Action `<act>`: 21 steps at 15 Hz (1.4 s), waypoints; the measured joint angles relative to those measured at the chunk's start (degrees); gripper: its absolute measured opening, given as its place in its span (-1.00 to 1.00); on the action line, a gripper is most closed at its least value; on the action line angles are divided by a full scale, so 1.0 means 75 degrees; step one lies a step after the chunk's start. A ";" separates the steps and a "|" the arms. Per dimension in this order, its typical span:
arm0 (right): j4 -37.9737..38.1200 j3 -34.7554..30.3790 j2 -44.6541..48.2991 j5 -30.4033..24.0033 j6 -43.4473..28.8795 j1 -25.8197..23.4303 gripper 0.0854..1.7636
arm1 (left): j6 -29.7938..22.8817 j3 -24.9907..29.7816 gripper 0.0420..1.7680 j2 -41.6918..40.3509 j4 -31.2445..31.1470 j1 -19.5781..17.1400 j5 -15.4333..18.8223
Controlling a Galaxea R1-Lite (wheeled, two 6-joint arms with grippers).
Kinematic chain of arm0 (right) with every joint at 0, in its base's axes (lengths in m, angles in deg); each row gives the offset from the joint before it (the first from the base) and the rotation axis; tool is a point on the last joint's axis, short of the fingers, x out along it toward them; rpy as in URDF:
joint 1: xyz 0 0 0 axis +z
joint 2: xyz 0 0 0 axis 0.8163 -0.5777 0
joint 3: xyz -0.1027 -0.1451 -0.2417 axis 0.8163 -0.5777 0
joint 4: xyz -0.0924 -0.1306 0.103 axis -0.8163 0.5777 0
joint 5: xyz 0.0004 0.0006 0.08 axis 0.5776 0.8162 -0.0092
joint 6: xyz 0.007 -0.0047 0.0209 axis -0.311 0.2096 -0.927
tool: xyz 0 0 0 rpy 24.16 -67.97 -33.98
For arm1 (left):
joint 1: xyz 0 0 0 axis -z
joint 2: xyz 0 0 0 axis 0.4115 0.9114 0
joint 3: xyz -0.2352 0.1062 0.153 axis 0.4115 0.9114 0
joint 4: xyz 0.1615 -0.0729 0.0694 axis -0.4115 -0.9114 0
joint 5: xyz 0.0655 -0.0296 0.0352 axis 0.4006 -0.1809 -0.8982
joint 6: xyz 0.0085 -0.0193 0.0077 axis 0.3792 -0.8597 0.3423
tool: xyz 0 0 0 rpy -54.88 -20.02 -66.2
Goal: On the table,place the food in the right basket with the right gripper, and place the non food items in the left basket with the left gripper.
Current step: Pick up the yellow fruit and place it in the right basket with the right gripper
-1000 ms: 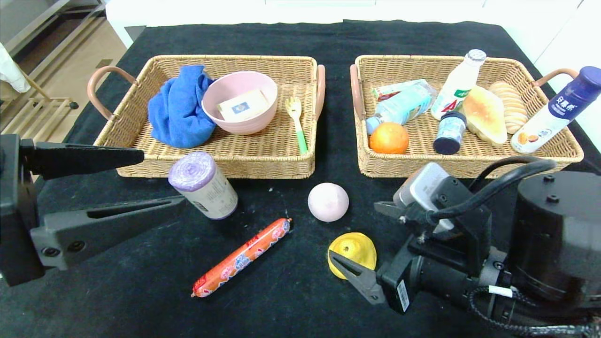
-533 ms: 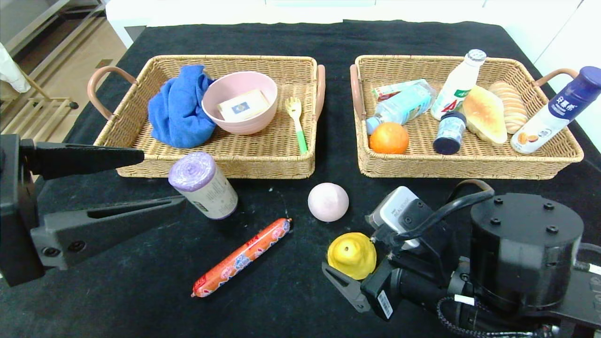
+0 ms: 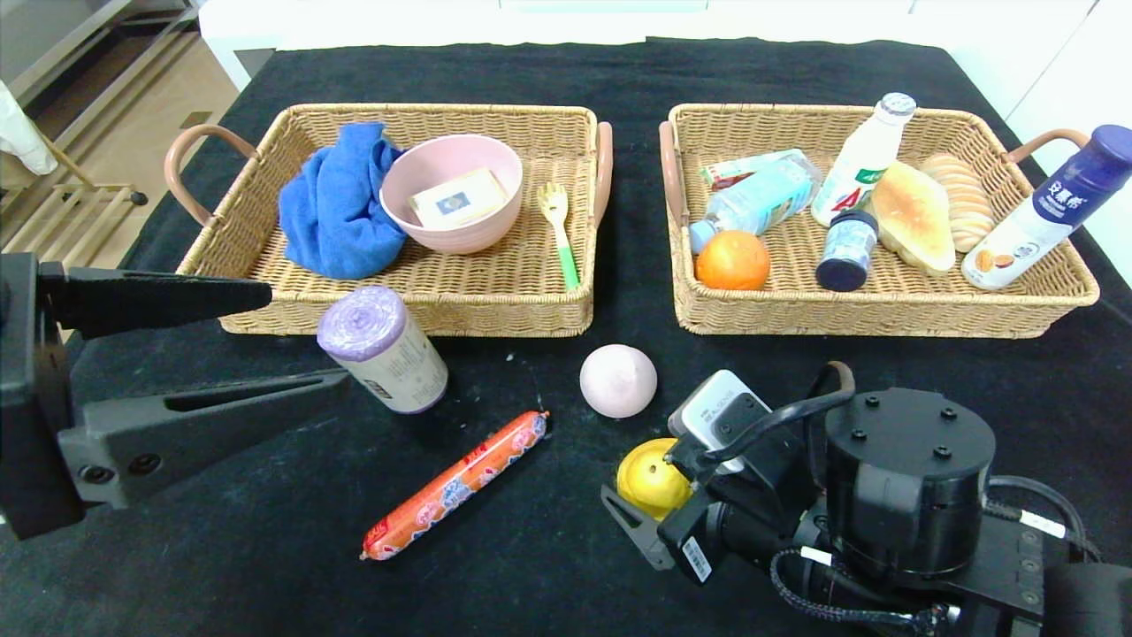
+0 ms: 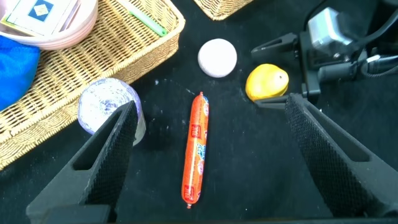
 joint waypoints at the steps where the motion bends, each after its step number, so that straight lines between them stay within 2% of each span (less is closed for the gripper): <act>1: -0.0005 -0.0003 -0.0050 0.0000 0.0002 -0.0007 0.94 | 0.0000 0.0000 0.94 0.0000 0.0000 0.0000 0.0003; 9: -0.0020 -0.0036 -0.0202 0.0000 0.0000 -0.0026 0.94 | 0.0000 0.0000 0.94 -0.0007 -0.0003 0.0002 0.0003; 11: -0.0020 -0.0029 -0.0202 -0.0007 -0.0010 -0.0021 0.52 | 0.0003 0.0000 0.94 -0.0013 -0.0010 0.0000 0.0007; 12: -0.0026 -0.0026 -0.0198 -0.0008 -0.0018 -0.0021 0.42 | 0.0003 0.0000 0.94 -0.0013 -0.0007 0.0000 0.0007; 21: -0.0020 -0.0029 -0.0169 -0.0003 -0.0047 -0.0029 0.36 | 0.0000 0.0000 0.94 -0.0013 -0.0003 0.0002 0.0003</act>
